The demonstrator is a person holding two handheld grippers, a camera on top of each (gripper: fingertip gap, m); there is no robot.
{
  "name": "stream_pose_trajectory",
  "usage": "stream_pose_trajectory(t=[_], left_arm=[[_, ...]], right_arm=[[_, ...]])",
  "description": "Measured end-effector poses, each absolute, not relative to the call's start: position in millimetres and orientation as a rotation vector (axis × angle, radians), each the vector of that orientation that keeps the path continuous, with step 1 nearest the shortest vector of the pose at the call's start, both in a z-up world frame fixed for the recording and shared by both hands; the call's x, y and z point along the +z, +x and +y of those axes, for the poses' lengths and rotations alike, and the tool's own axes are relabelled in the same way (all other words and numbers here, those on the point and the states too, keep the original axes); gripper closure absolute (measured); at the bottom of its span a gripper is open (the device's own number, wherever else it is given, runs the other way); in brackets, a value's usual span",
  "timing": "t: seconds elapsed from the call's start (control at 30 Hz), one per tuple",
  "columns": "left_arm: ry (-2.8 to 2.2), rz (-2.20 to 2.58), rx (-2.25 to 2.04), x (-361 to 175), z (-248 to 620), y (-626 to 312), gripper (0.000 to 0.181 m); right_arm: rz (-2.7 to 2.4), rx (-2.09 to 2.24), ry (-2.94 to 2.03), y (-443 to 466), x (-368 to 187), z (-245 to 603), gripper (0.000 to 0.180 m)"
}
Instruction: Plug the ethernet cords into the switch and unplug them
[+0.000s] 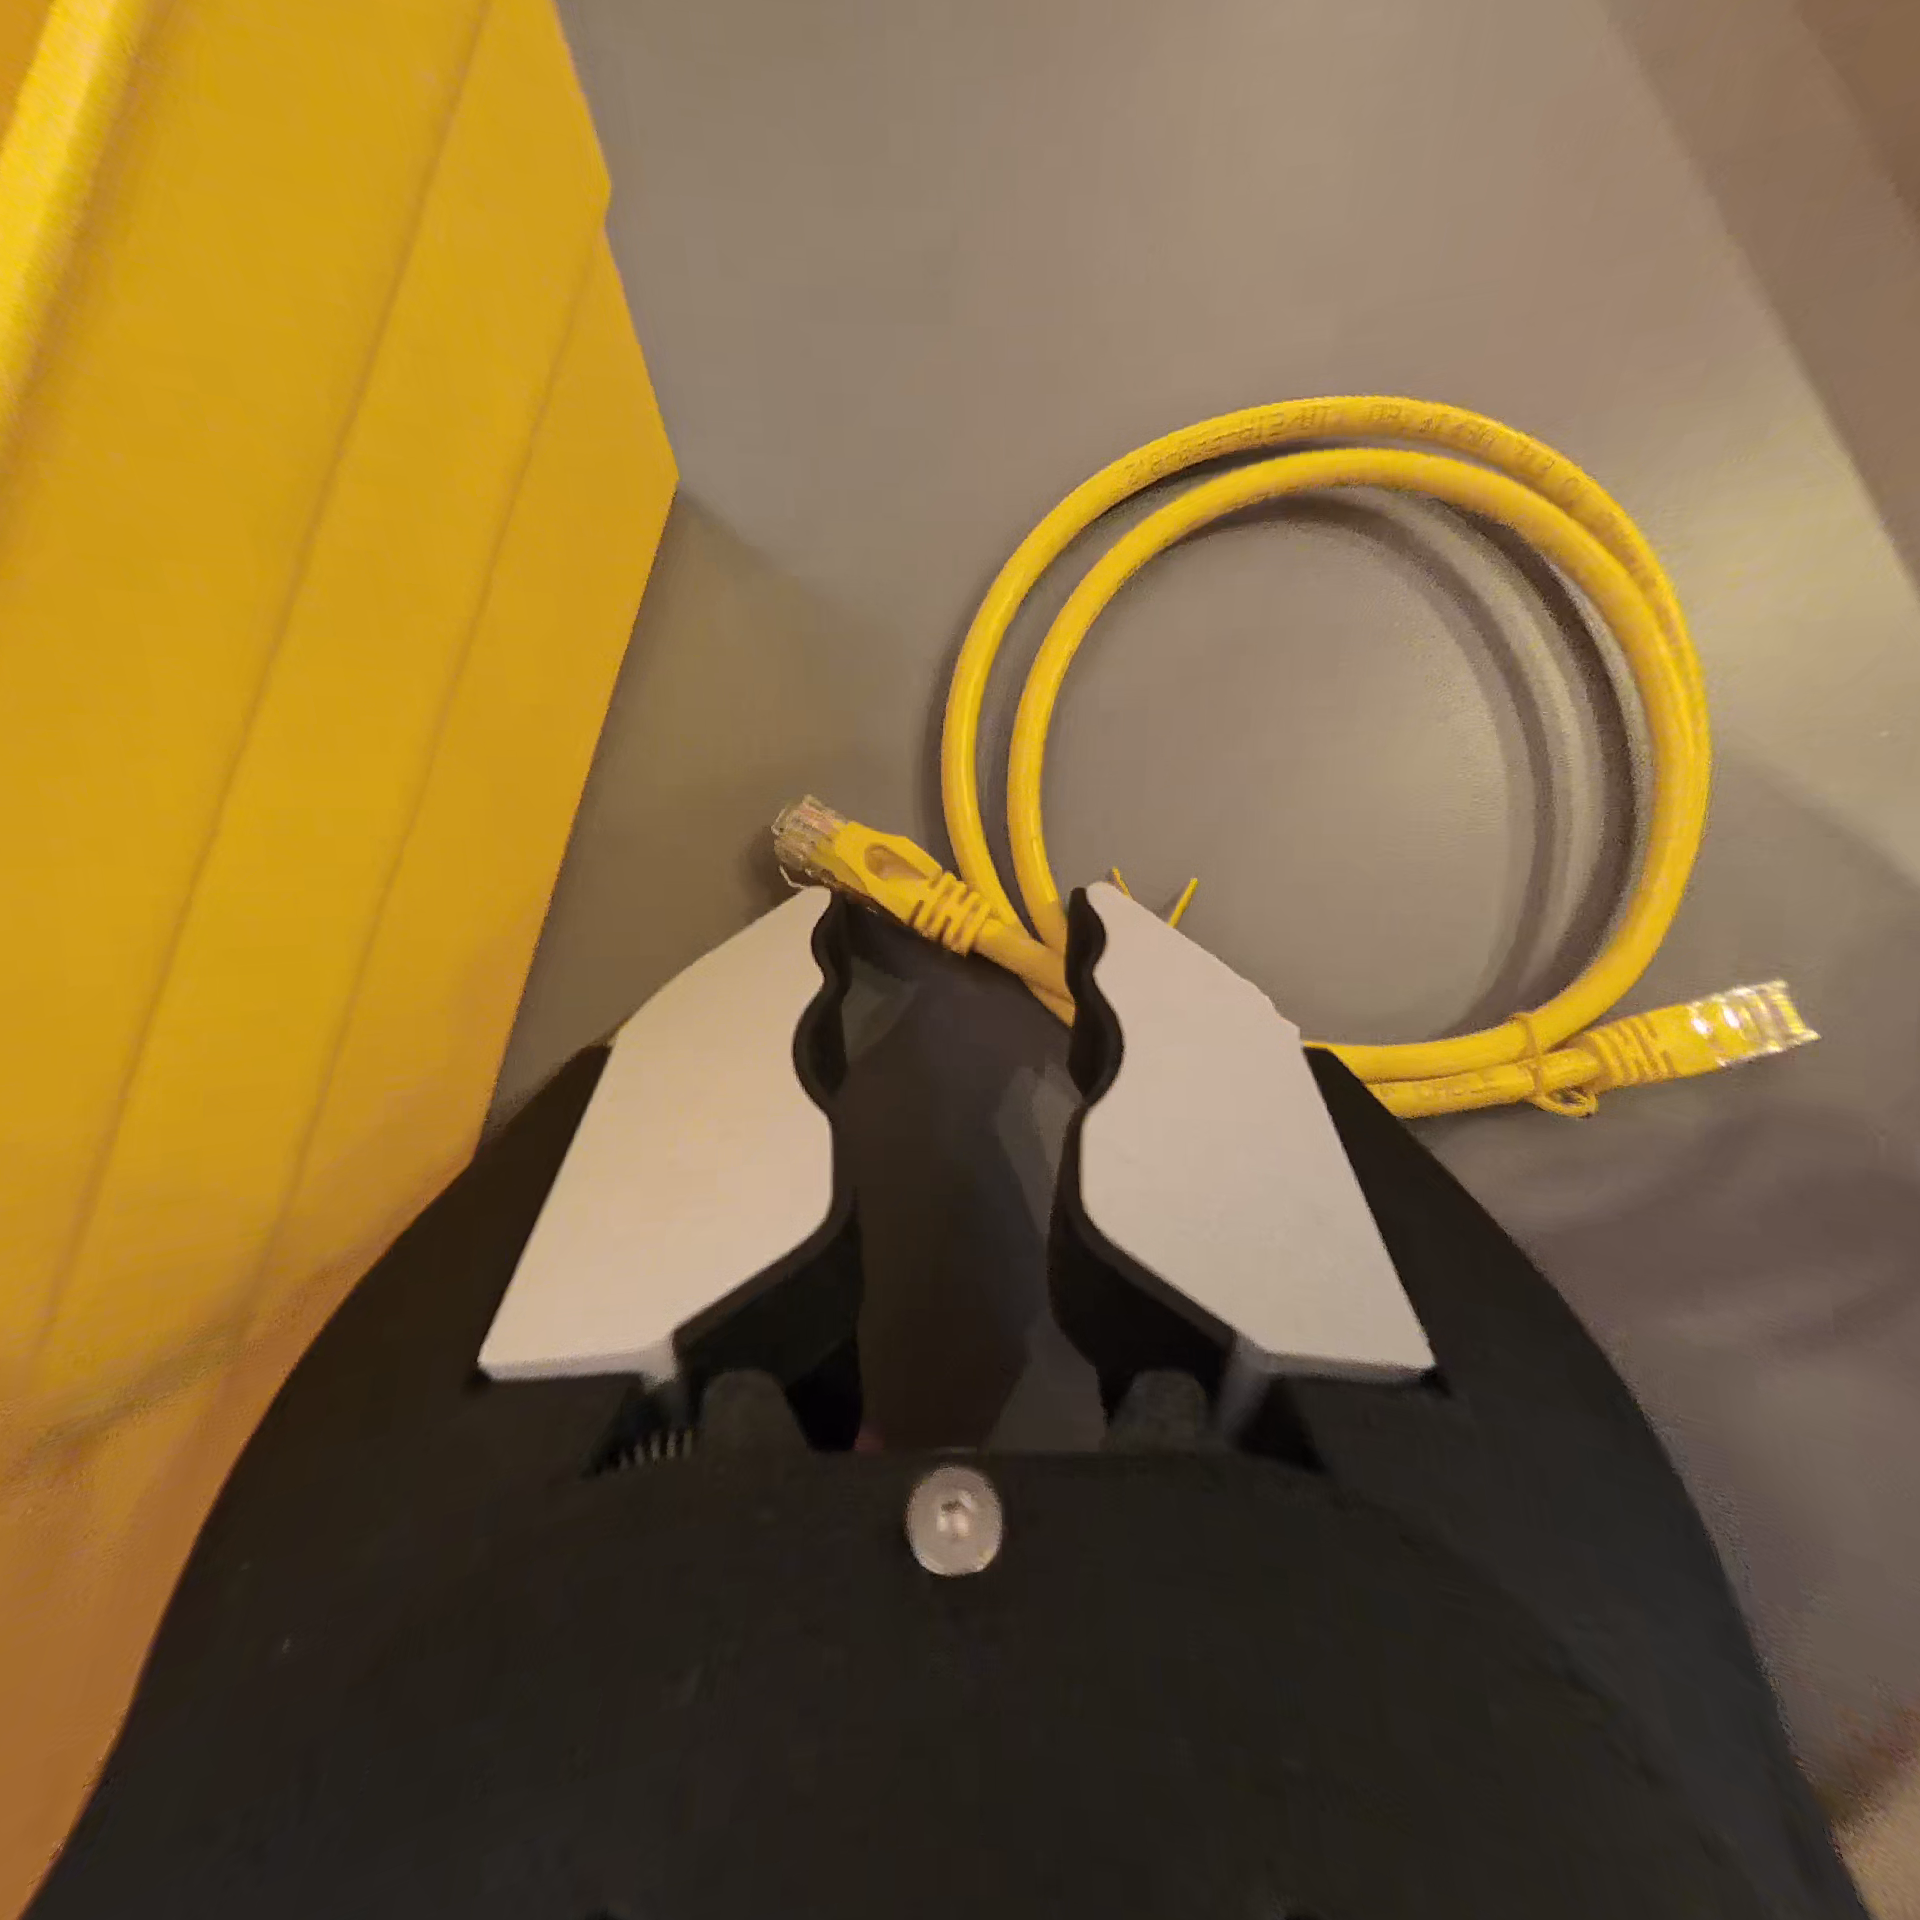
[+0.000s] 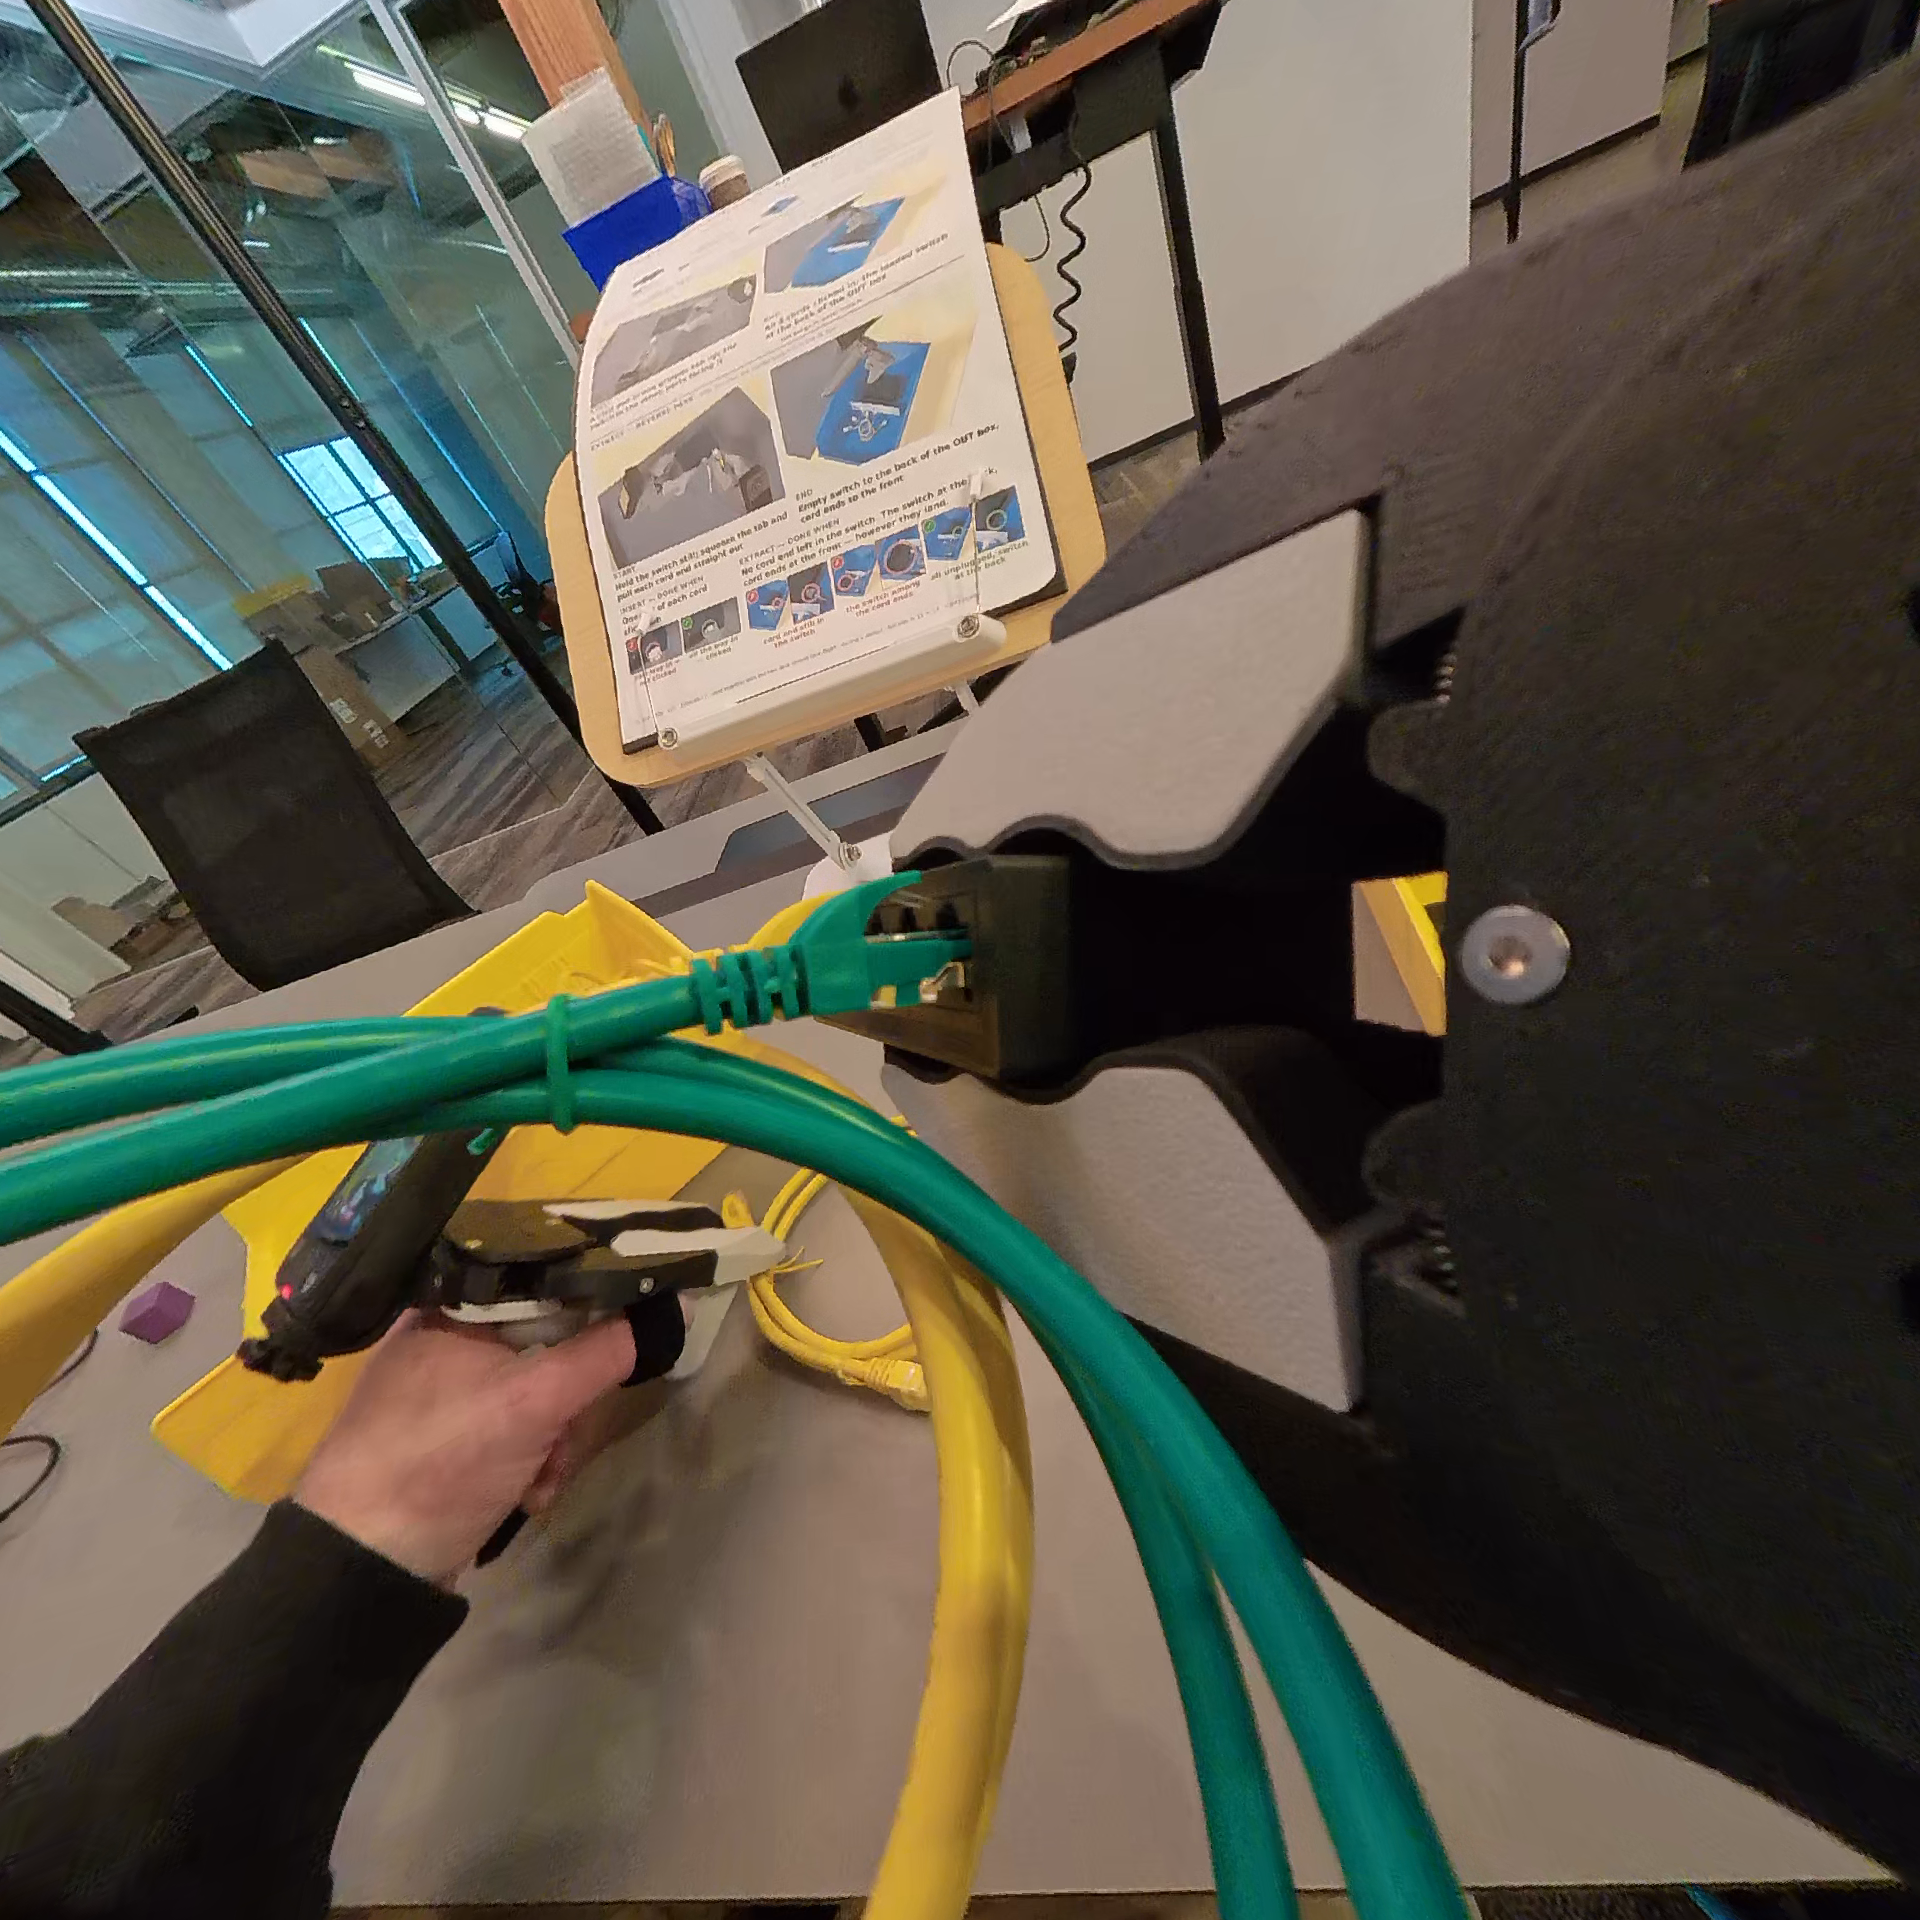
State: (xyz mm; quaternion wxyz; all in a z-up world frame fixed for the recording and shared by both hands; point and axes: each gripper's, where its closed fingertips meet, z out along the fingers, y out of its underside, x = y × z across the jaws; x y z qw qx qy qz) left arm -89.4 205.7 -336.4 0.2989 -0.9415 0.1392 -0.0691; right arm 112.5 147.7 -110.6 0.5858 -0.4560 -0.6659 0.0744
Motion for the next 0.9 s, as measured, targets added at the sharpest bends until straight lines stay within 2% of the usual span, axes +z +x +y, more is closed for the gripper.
stream_pose_trajectory(t=[0.03, 0.1, 0.33, 0.57, 0.7, 0.9], left_arm=[[-2.511, 0.422, -0.183, -336.7, 207.5, -87.1, 0.146], [-2.535, 0.606, -0.184, -337.4, 206.8, -78.9, 0.157], [-2.459, 1.33, -0.097, -336.2, 198.8, -74.3, 0.159], [-2.483, 0.849, -0.261, -314.1, 218.2, -69.7, 0.155], [-2.563, 0.66, -0.386, -333.9, 209.7, -67.0, 0.146], [-2.522, 0.538, -0.348, -335.5, 217.7, -68.4, 0.161]], right_arm=[[-1.555, 0.171, -1.064, 112.3, -111.1, 147.5, 0.147], [-1.56, 0.169, -1.062, 111.7, -111.0, 146.4, 0.151], [-1.57, 0.176, -1.067, 111.8, -113.6, 146.1, 0.146], [-1.576, 0.185, -1.079, 113.6, -119.3, 148.7, 0.146], [-1.574, 0.195, -1.086, 113.5, -122.4, 150.6, 0.145], [-1.578, 0.191, -1.085, 112.5, -122.5, 149.8, 0.146]])
